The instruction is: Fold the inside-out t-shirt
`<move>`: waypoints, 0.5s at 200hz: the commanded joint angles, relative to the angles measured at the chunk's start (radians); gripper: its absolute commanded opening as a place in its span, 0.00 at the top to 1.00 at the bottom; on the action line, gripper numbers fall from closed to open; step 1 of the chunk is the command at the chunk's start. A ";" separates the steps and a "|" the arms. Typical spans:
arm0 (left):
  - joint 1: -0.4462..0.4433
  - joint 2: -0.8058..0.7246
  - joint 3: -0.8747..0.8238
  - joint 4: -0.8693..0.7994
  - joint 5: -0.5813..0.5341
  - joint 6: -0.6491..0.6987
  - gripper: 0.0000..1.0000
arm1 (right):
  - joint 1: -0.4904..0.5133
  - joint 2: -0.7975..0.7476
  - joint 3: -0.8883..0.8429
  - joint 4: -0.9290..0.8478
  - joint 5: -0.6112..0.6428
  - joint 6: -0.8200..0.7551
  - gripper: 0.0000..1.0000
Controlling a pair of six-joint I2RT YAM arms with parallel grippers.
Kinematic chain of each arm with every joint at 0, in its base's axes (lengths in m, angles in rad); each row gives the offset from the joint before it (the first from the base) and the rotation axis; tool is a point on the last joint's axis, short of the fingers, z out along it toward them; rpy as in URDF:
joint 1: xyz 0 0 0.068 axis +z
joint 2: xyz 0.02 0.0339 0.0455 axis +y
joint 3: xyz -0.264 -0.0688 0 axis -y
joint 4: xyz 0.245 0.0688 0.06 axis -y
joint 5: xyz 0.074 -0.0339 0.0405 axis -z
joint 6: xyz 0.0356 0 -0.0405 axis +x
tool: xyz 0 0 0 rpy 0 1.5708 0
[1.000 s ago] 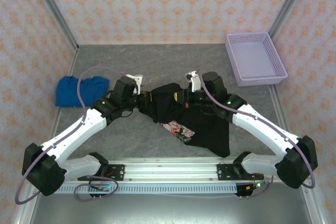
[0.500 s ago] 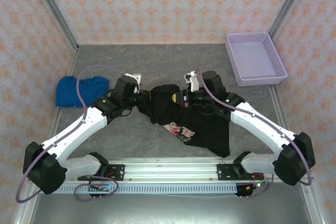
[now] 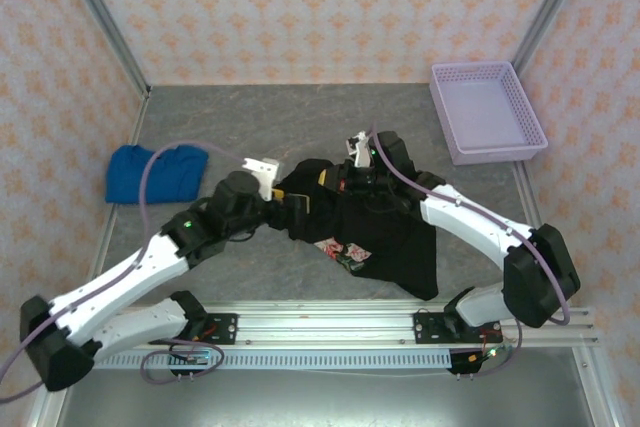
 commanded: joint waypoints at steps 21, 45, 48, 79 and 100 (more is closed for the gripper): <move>-0.014 0.217 0.059 0.183 0.051 0.043 0.42 | -0.010 -0.016 0.045 0.050 -0.019 0.041 1.00; -0.007 0.272 0.056 0.181 -0.001 0.063 0.74 | -0.046 -0.060 0.041 0.027 -0.026 0.039 1.00; -0.003 0.272 0.049 0.179 -0.003 0.065 0.77 | -0.053 -0.068 0.043 0.022 -0.029 0.036 1.00; 0.085 0.250 -0.044 0.154 0.002 0.060 0.92 | -0.100 -0.106 0.099 -0.076 -0.072 -0.031 1.00; 0.145 0.233 -0.074 0.128 0.004 0.052 0.92 | -0.110 -0.101 0.128 -0.110 -0.144 -0.053 1.00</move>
